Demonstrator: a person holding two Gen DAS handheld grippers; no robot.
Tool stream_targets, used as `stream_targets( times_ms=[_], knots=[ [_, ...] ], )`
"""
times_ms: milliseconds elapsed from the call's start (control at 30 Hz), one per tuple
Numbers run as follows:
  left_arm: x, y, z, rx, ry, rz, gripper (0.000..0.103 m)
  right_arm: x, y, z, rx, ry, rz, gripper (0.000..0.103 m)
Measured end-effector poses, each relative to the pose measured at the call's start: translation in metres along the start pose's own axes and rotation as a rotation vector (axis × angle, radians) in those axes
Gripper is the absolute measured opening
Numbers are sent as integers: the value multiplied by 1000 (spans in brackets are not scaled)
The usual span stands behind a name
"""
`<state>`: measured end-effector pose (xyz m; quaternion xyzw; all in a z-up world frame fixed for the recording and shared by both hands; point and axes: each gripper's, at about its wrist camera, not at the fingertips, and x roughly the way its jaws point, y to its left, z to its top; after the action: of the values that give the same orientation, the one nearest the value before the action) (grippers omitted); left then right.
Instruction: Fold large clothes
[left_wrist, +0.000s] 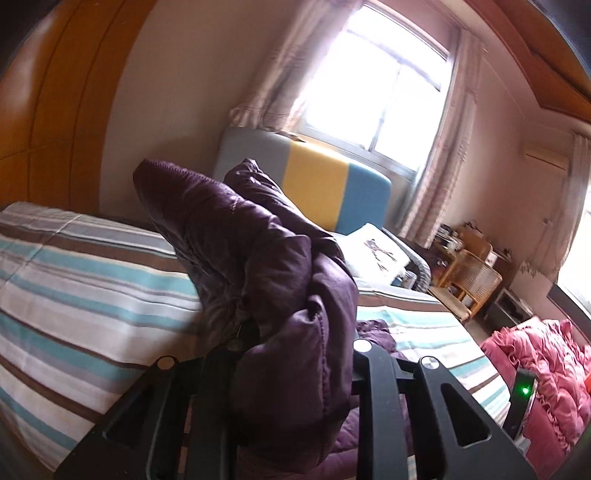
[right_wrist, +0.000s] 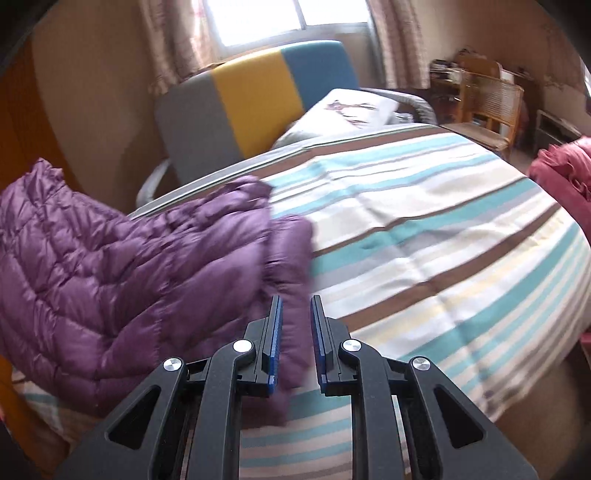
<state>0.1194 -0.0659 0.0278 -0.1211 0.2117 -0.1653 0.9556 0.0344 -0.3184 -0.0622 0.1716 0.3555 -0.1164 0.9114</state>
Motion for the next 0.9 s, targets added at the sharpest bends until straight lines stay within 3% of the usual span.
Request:
stream_targets(
  times_ms=[467, 667, 900],
  knots=[
    [46, -88, -37, 152, 112, -108, 23, -4, -35, 8, 65, -13, -26, 16],
    [68, -103, -62, 168, 205, -181, 23, -11, -53, 9, 97, -21, -36, 16],
    [87, -120, -100, 279, 308, -201, 25, -10, -58, 10, 99, -8, -68, 16]
  ],
)
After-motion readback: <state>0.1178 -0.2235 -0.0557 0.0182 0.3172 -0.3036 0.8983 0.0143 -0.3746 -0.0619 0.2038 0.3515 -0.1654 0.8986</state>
